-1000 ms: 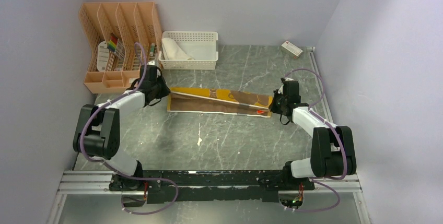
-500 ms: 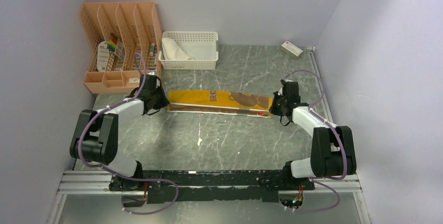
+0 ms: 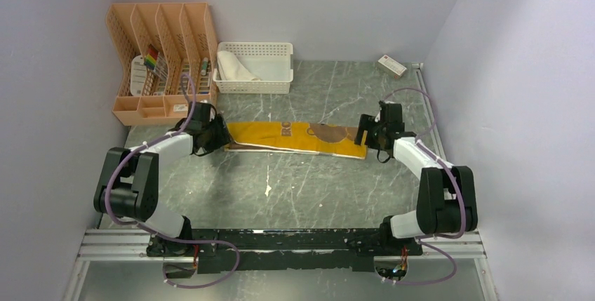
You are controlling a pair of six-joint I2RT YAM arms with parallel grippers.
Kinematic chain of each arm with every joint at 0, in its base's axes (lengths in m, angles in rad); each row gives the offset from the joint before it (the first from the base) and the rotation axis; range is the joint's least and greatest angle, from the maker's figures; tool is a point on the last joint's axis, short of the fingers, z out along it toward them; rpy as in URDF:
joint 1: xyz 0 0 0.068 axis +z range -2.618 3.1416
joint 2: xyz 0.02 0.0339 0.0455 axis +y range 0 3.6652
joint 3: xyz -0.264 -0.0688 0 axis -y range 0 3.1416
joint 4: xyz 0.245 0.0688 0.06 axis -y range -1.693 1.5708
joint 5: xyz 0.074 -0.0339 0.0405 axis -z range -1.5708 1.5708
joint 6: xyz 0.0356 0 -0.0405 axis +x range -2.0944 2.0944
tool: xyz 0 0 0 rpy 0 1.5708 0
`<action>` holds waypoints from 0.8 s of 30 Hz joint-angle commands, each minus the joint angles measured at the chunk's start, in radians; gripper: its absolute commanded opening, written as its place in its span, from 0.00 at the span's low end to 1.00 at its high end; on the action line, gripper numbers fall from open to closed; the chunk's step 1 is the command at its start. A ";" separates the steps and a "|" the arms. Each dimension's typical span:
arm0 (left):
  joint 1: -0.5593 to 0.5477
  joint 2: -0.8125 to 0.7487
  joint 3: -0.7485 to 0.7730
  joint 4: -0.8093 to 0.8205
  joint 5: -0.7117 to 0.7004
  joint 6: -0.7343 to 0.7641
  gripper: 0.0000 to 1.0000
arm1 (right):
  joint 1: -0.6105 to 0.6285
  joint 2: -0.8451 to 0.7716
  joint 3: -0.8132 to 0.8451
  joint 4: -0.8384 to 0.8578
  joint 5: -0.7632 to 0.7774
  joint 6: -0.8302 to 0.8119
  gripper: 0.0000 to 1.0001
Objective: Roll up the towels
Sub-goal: Fold the towel at the center of the board.
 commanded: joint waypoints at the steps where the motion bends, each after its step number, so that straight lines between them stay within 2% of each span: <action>1: -0.005 -0.042 0.099 -0.105 -0.025 0.013 0.72 | -0.036 -0.062 0.053 0.080 -0.082 0.001 0.82; 6: -0.003 -0.053 0.158 -0.177 -0.006 0.031 0.73 | -0.110 0.018 0.065 0.145 -0.257 0.026 0.80; 11: 0.010 -0.046 0.176 -0.210 0.051 0.037 0.73 | -0.201 0.117 0.018 0.200 -0.435 0.045 0.73; 19: 0.061 -0.076 0.160 -0.233 0.143 0.070 0.74 | -0.231 0.198 -0.002 0.185 -0.497 0.045 0.64; 24: 0.085 -0.097 0.143 -0.225 0.203 0.075 0.74 | -0.232 0.263 -0.033 0.238 -0.575 0.081 0.57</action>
